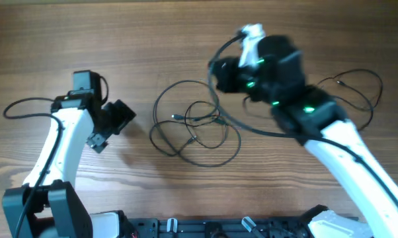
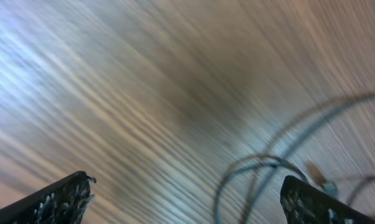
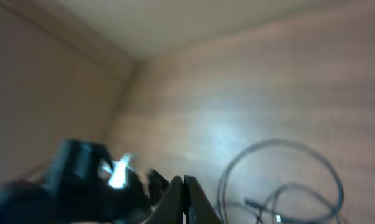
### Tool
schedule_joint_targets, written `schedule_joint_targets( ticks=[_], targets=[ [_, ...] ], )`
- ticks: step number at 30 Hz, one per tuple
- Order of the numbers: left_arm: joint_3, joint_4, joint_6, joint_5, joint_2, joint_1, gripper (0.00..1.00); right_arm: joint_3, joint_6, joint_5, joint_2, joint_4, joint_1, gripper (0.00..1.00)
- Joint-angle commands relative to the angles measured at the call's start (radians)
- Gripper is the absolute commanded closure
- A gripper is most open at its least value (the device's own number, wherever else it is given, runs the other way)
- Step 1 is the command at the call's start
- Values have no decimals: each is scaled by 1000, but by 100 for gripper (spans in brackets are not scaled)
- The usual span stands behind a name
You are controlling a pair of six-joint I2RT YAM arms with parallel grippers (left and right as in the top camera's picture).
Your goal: Untangle cables
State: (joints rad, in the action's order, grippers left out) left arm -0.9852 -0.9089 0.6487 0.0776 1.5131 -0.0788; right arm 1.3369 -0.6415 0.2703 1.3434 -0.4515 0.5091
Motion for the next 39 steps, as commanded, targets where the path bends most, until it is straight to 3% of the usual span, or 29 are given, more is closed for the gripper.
schedule_joint_targets(
  ticks=[1,2,6,8,11,14,16,21,24,29,32,35,39],
  targets=[
    [5,42,-12,34,6,88,0,30,21,45,-30,-30,-30,95],
    [5,54,-12,34,6,103,0,30,20,45,-21,-60,-29,95],
    [5,84,-12,34,6,116,0,29,10,45,108,-299,1,75],
    [5,89,-12,34,6,116,0,29,9,55,187,-343,27,72],
    [5,89,-12,7,8,116,1,29,8,124,332,-345,85,63],
    [5,81,-12,-60,8,115,1,29,-17,130,478,-346,134,46],
    [5,79,-12,-97,8,111,0,29,-16,170,555,-331,155,44],
    [5,69,-12,-97,8,10,0,29,-18,162,659,-275,188,44],
    [5,44,-12,-97,8,-50,0,16,-101,40,666,-272,188,44],
    [5,29,-12,-93,8,-64,0,-6,-121,-16,669,-54,188,45],
    [5,25,-12,-93,8,-64,0,-6,-153,-17,669,-24,193,53],
    [5,26,-12,-93,8,-64,0,-6,-201,-32,677,-24,208,72],
    [5,22,-12,-89,8,-64,0,-7,-227,-47,708,-19,224,74]
  ],
)
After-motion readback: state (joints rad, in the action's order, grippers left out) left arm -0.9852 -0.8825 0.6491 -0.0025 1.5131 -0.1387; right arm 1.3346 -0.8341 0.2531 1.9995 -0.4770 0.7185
